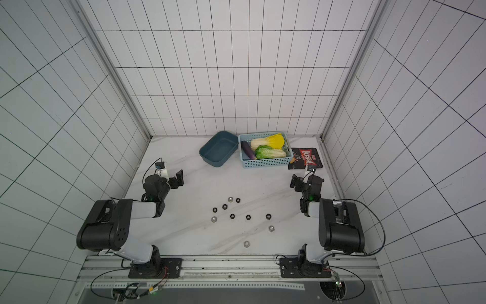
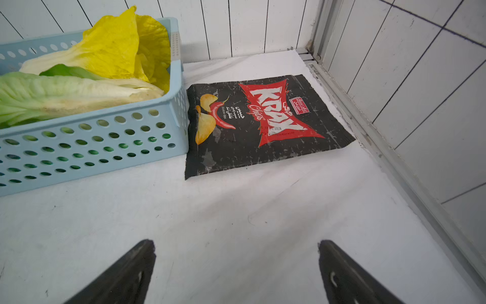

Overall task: Put the nuts on the desktop into the storage box
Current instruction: Move the storage box to the center of the board.

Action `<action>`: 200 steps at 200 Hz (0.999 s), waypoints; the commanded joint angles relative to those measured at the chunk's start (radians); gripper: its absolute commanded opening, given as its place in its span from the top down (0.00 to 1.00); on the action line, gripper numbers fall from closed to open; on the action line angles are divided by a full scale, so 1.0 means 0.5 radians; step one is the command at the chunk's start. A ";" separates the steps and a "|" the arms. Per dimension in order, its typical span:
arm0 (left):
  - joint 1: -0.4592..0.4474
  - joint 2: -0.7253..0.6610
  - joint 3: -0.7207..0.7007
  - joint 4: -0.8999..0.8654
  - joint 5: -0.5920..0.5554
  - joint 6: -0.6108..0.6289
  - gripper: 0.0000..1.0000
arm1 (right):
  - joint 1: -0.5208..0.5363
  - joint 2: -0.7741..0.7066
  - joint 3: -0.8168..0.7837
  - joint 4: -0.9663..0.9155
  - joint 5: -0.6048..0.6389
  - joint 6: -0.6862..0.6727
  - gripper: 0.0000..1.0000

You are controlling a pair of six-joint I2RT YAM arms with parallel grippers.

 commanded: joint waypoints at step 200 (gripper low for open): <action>-0.005 -0.024 0.039 -0.019 -0.098 -0.033 0.02 | -0.006 0.001 0.043 0.007 -0.012 -0.016 0.00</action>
